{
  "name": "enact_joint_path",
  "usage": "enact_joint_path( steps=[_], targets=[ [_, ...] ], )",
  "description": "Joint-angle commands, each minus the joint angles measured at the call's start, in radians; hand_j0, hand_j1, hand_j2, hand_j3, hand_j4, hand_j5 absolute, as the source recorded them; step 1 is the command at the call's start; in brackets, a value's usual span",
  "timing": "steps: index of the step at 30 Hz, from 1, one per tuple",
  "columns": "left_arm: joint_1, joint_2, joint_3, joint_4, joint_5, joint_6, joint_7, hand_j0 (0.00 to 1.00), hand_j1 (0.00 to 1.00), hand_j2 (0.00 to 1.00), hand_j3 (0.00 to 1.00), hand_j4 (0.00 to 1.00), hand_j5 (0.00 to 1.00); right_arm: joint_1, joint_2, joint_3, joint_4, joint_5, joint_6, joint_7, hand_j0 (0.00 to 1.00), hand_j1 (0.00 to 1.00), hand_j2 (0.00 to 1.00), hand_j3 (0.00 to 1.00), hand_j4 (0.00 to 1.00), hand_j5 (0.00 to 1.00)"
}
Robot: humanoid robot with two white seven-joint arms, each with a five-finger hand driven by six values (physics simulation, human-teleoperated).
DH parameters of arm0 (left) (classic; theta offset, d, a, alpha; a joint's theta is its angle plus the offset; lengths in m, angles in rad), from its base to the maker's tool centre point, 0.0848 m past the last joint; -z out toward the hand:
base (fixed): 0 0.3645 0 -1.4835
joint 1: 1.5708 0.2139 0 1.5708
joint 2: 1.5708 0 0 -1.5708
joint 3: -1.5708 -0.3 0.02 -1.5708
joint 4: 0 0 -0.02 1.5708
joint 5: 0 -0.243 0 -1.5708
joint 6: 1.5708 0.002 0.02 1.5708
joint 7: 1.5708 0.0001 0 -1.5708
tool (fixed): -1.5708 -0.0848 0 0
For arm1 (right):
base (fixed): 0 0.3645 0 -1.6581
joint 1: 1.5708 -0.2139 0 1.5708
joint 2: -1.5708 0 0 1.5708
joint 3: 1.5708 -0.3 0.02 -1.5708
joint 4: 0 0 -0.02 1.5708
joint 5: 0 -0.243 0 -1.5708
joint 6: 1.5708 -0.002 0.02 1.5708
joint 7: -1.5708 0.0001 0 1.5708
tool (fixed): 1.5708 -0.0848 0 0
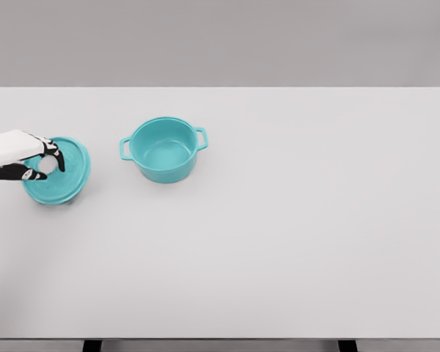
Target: Cover the pot with left arm
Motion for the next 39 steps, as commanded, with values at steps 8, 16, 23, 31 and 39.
enact_joint_path(
  steps=[8,16,23,31,39],
  targets=[
    [-0.021,0.001,0.000,-0.026,0.024,0.002,0.000,0.47,0.47,0.47,0.47,0.47,0.47,0.000,0.000,0.000,0.000,0.000,0.000,0.000,1.00,1.00,1.00,1.00,1.00,1.00],
    [-0.075,-0.016,-0.010,-0.047,0.016,0.002,0.000,0.47,0.47,0.47,0.47,0.47,0.47,0.000,0.000,0.000,0.000,0.000,0.000,0.000,1.00,1.00,1.00,1.00,1.00,1.00],
    [-0.112,-0.080,-0.013,-0.064,0.010,0.002,0.000,0.47,0.47,0.47,0.47,0.47,0.47,0.000,0.000,0.000,0.000,0.000,0.000,0.000,1.00,1.00,1.00,1.00,1.00,1.00],
    [-0.132,-0.123,-0.015,-0.072,0.007,0.002,-0.001,0.47,0.47,0.47,0.47,0.47,0.47,0.000,0.000,0.000,0.000,0.000,0.000,0.000,1.00,1.00,1.00,1.00,1.00,1.00],
    [-0.143,-0.166,-0.015,-0.070,-0.008,0.002,-0.001,0.47,0.47,0.47,0.47,0.47,0.47,0.000,0.000,0.000,0.000,0.000,0.000,0.000,1.00,1.00,1.00,1.00,1.00,1.00]
  ],
)
